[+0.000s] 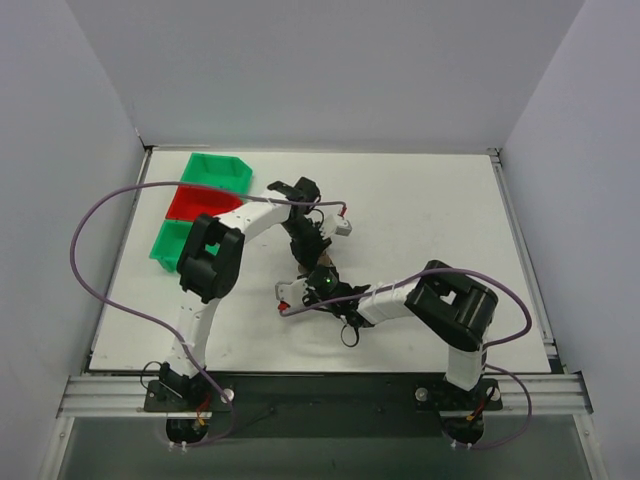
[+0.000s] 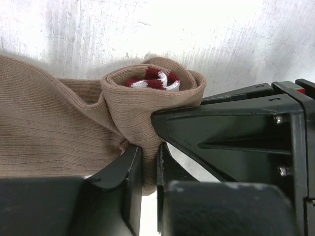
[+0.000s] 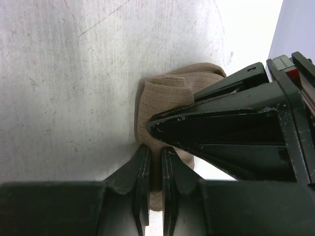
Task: Roll the socks
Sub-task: Roll the sock at the center of the board.
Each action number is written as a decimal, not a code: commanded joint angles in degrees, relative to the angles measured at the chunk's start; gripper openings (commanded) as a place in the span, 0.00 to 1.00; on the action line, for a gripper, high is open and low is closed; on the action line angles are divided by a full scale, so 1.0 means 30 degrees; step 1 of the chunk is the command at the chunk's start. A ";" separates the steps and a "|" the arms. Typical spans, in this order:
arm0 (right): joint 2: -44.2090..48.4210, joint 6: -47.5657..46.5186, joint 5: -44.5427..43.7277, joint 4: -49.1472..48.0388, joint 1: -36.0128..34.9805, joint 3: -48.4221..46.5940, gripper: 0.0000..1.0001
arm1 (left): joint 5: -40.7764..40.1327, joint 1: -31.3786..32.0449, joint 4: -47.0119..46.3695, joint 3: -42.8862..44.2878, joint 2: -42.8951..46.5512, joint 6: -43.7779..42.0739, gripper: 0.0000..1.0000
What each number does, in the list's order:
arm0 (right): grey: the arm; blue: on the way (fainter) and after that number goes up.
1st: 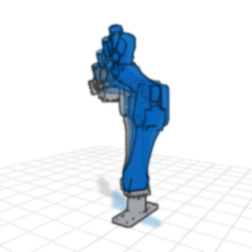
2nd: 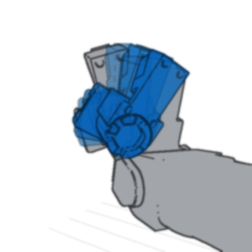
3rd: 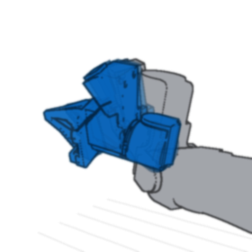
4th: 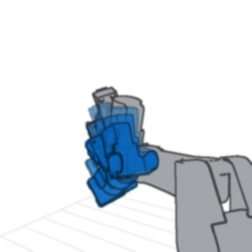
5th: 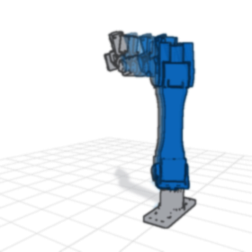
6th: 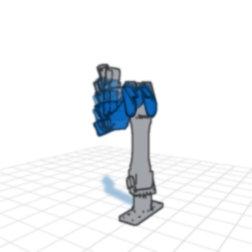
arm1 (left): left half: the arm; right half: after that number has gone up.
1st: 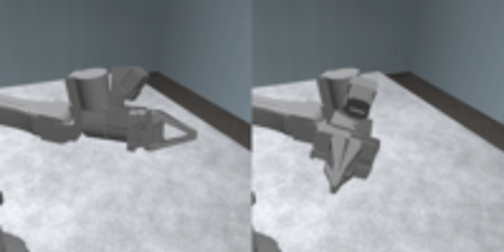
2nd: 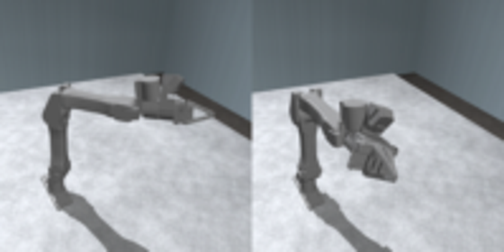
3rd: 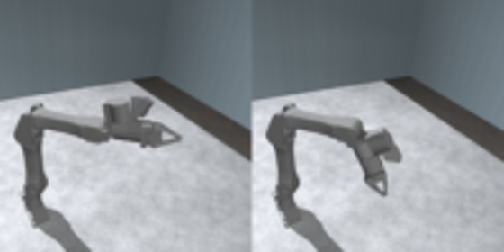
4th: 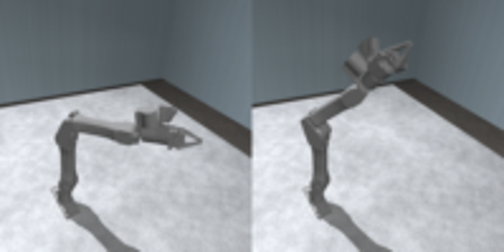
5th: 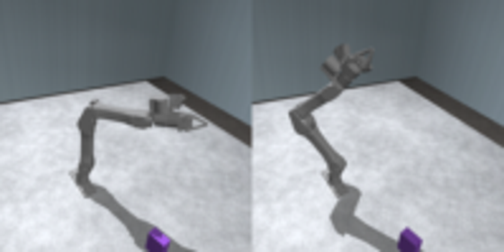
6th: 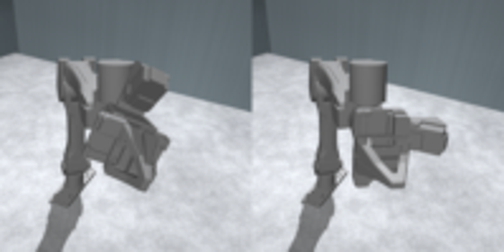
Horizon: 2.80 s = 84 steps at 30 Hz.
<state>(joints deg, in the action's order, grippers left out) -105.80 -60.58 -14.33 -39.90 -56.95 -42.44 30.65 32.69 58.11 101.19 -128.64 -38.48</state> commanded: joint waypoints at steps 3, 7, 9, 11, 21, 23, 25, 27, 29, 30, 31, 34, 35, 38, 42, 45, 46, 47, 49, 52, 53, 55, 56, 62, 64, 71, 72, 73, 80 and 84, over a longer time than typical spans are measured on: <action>-0.0623 0.1091 0.1670 0.3074 0.0379 -0.0210 0.00 | -0.3480 0.0911 0.0347 -0.2381 -0.2560 -0.0855 0.20; -0.0564 0.1237 0.1758 0.3251 0.0409 -0.0298 0.00 | -0.3480 0.0940 0.0290 -0.2410 -0.2501 -0.0855 0.32; -0.0564 0.1296 0.1875 0.3397 0.0438 -0.0298 0.00 | -0.3451 0.0940 0.0114 -0.2585 -0.2297 -0.0913 0.39; -0.0535 0.1325 0.1875 0.3398 0.0467 -0.0298 0.00 | -0.3538 0.0940 -0.0061 -0.2762 -0.1976 -0.0914 0.49; -0.0300 0.1618 0.1905 0.3310 0.0584 -0.0328 0.00 | -0.2749 0.0940 -0.0414 -0.3318 -0.0803 -0.1382 0.57; -0.0271 0.1647 0.1875 0.3251 0.0613 -0.0328 0.00 | -0.2602 0.0940 -0.0414 -0.3377 -0.0627 -0.1441 0.56; -0.0213 0.1706 0.1962 0.3251 0.0614 -0.0328 0.00 | -0.2630 0.0911 -0.0619 -0.3494 -0.0364 -0.1412 0.54; -0.0125 0.1764 0.1993 0.3397 0.0643 -0.0386 0.00 | -0.2659 0.0853 -0.0648 -0.3465 0.0134 -0.1470 0.57; -0.0095 0.1822 0.2022 0.3514 0.0643 -0.0415 0.00 | -0.2572 0.0706 -0.0794 -0.3524 0.0776 -0.1441 0.63; -0.0095 0.1794 0.2051 0.3486 0.0643 -0.0444 0.00 | -0.2398 0.0648 -0.0795 -0.3582 0.0983 -0.1528 0.65; -0.0095 0.1823 0.2051 0.3544 0.0643 -0.0445 0.00 | -0.2367 0.0647 -0.0853 -0.3611 0.1130 -0.1558 0.67; -0.0066 0.1969 0.2139 0.3690 0.0643 -0.0503 0.00 | -0.1782 0.0647 -0.0999 -0.3874 0.1862 -0.1705 0.70; -0.0037 0.1970 0.2110 0.3749 0.0672 -0.0503 0.00 | -0.1520 0.0618 -0.1174 -0.3991 0.2270 -0.1734 0.71; -0.0095 0.2057 0.2197 0.3836 0.0701 -0.0562 0.00 | -0.0553 0.0588 -0.1526 -0.4489 0.3148 -0.2055 0.72; -0.0066 0.2174 0.2139 0.3954 0.0702 -0.0708 0.00 | 0.0853 0.0267 -0.2024 -0.5017 0.4381 -0.2407 0.73; 0.0080 0.2349 0.2197 0.4071 0.0760 -0.0854 0.00 | 0.1879 -0.0114 -0.2083 -0.5164 0.5318 -0.2818 0.73; 0.0110 0.2437 0.2314 0.4129 0.0789 -0.0855 0.00 | 0.2114 -0.0230 -0.2084 -0.5222 0.5843 -0.2992 0.73; 0.0168 0.2467 0.2344 0.4217 0.0818 -0.0942 0.00 | 0.2725 -0.0522 -0.2171 -0.5281 0.6080 -0.3052 0.73; 0.0256 0.2497 0.2402 0.4276 0.0819 -0.0972 0.00 | 0.3401 -0.0845 -0.2230 -0.5311 0.6607 -0.3169 0.73; 0.0432 0.2701 0.2577 0.4597 0.0906 -0.1089 0.00 | 0.4049 -0.1256 -0.2112 -0.5340 0.7486 -0.3434 0.73; 0.0461 0.2789 0.2694 0.4773 0.0965 -0.1147 0.00 | 0.4078 -0.1344 -0.2316 -0.5485 0.8011 -0.3433 0.73; 0.0549 0.2965 0.2871 0.5472 0.0994 -0.1440 0.00 | 0.4021 -0.1812 -0.2697 -0.5778 0.8773 -0.3230 0.73; 0.0607 0.3227 0.3161 0.5797 0.1081 -0.1586 0.00 | 0.3962 -0.2046 -0.2989 -0.5896 0.9010 -0.3170 0.73; 0.0054 0.4751 0.5586 1.1357 0.1667 -0.4658 0.00 | 0.4692 -0.4623 -0.3373 -0.7740 1.0651 -0.3841 0.73; -0.0182 0.5629 0.6354 1.3877 0.2019 -0.6240 0.00 | 0.5365 -0.5707 -0.3285 -0.8706 1.1322 -0.4425 0.72; -0.1936 0.8236 0.9635 1.9096 0.3366 -1.0723 0.00 | 0.5076 -0.6970 -0.5126 -1.3128 1.3931 -0.6070 0.72; -0.2144 0.8529 1.0045 2.0145 0.3513 -1.1192 0.00 | 0.5017 -0.6941 -0.5566 -1.3655 1.4224 -0.6128 0.72; -0.2407 0.8996 1.0890 2.0706 0.3862 -1.1719 0.00 | 0.4900 -0.6912 -0.6237 -1.4154 1.4691 -0.6303 0.72; -0.4484 1.0609 1.5229 2.4369 0.5414 -1.4853 0.00 | 0.0980 -0.4689 -1.1687 -1.9275 1.6921 -0.5750 0.70; -0.5981 1.0817 1.7369 2.7003 0.6061 -1.7808 0.00 | -0.1015 -0.2699 -1.4471 -2.0863 1.7713 -0.5251 0.70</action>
<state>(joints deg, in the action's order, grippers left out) -118.74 -39.33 25.43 31.35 -43.11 -88.23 33.04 16.10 21.30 44.64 -77.41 -48.07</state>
